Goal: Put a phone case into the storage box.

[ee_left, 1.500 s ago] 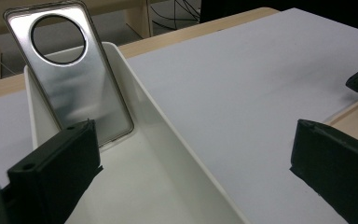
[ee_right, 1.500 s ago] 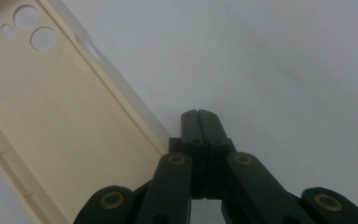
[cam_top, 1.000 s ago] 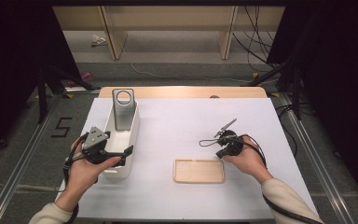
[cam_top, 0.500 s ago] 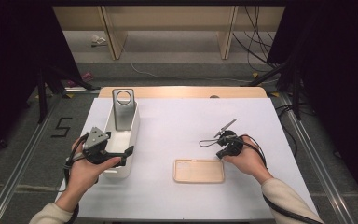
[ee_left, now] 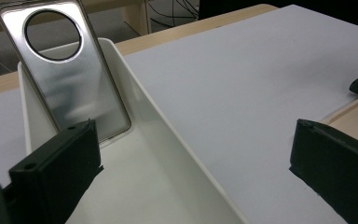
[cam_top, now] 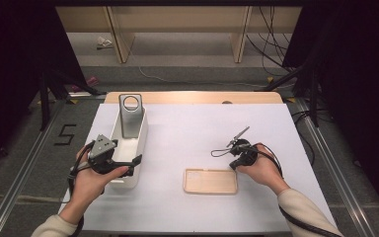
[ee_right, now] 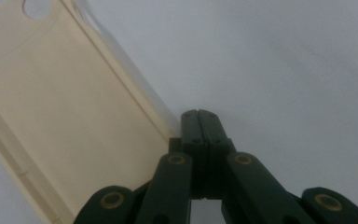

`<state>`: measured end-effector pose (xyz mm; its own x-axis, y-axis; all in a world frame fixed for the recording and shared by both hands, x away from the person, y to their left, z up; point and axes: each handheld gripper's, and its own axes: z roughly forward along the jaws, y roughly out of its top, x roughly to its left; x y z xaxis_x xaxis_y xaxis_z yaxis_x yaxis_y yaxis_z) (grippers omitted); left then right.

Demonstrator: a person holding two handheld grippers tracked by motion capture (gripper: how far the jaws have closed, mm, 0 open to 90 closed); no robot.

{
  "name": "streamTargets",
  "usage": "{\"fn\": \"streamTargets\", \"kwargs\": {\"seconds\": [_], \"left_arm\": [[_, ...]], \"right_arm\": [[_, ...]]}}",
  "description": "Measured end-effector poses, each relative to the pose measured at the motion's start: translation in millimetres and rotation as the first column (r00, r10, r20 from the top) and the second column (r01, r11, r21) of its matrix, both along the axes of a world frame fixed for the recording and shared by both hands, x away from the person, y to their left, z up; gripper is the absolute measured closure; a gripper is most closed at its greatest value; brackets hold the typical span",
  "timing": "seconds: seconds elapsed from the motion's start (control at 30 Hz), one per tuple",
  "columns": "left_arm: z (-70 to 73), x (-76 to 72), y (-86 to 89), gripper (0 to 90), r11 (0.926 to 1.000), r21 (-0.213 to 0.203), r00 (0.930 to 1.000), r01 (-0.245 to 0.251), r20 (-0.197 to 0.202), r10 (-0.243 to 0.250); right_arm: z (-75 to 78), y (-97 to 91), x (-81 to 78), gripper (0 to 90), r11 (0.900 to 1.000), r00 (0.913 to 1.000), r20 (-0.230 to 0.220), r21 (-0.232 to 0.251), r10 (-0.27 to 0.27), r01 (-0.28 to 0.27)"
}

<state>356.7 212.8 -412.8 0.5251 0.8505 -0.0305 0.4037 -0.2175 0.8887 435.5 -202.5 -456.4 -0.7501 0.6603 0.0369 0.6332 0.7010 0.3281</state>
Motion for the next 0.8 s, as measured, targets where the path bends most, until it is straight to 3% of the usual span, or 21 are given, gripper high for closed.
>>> {"fn": "streamTargets", "kwargs": {"seconds": [0.43,0.63,0.8], "left_arm": [[0.7,-0.3,0.6,1.2,1.0,0.0,1.0,0.002,0.003,-0.002],[0.7,-0.4,0.0,1.3,1.0,0.002,1.0,0.004,0.003,-0.004],[0.7,-0.4,0.1,1.4,1.0,0.0,1.0,0.001,0.003,-0.001]], "right_arm": [[1.2,-4.4,-16.4,90.0,0.9965,0.9976,-0.04,-0.06,0.056,-0.058],[2.8,3.5,-26.4,90.0,0.9857,0.9913,-0.048,-0.111,0.123,-0.127],[3.9,11.5,-35.0,90.0,0.9694,0.9803,-0.068,-0.15,0.186,-0.194]]}}
